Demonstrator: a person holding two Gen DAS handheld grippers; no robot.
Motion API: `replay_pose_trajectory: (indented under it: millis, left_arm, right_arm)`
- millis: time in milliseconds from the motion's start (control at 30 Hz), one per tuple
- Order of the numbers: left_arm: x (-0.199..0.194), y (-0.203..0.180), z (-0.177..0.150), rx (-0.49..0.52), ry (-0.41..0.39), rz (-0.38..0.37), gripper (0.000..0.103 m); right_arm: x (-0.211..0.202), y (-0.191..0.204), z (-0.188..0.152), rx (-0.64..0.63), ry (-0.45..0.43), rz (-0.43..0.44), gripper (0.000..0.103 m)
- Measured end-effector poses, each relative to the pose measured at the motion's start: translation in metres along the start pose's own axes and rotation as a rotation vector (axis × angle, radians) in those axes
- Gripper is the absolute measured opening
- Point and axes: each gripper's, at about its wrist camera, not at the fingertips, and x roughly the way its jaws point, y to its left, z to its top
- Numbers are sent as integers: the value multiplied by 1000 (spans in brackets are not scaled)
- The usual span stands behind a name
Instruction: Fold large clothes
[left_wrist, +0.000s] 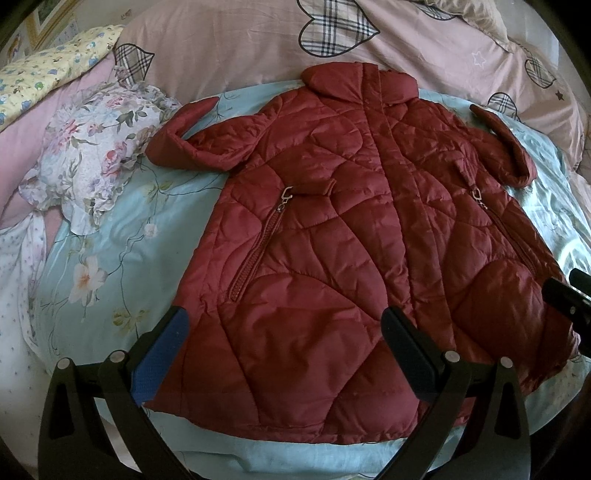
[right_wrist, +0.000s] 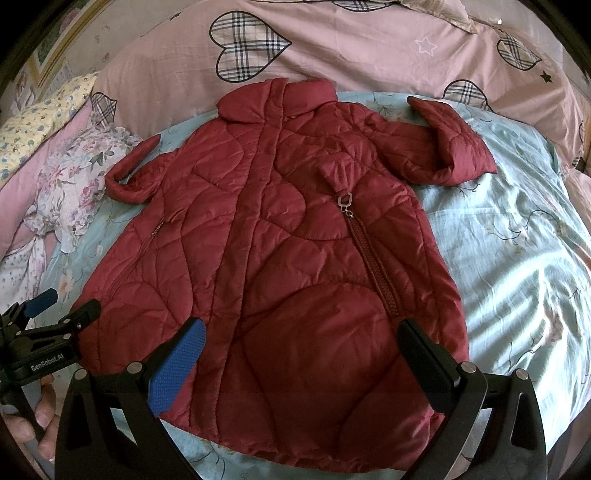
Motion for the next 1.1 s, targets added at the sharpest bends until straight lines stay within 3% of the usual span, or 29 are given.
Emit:
replay_pose_trajectory:
  millis: [333, 533, 567, 833, 1100]
  left_arm:
    - [0, -4, 1, -8, 1, -25, 103]
    - [5, -1, 4, -5, 50, -50, 103]
    - [6, -1, 3, 8, 41, -27, 103]
    - [12, 0, 7, -11, 18, -64, 103]
    - [21, -4, 15, 10, 28, -54, 103]
  right_arm:
    - [1, 1, 0, 4, -2, 0, 103]
    - [1, -5, 3, 22, -22, 12, 103]
    - [2, -7, 4, 27, -25, 15, 103]
    - [7, -13, 8, 42, -9, 12, 103]
    - [14, -21, 14, 54, 12, 1, 103]
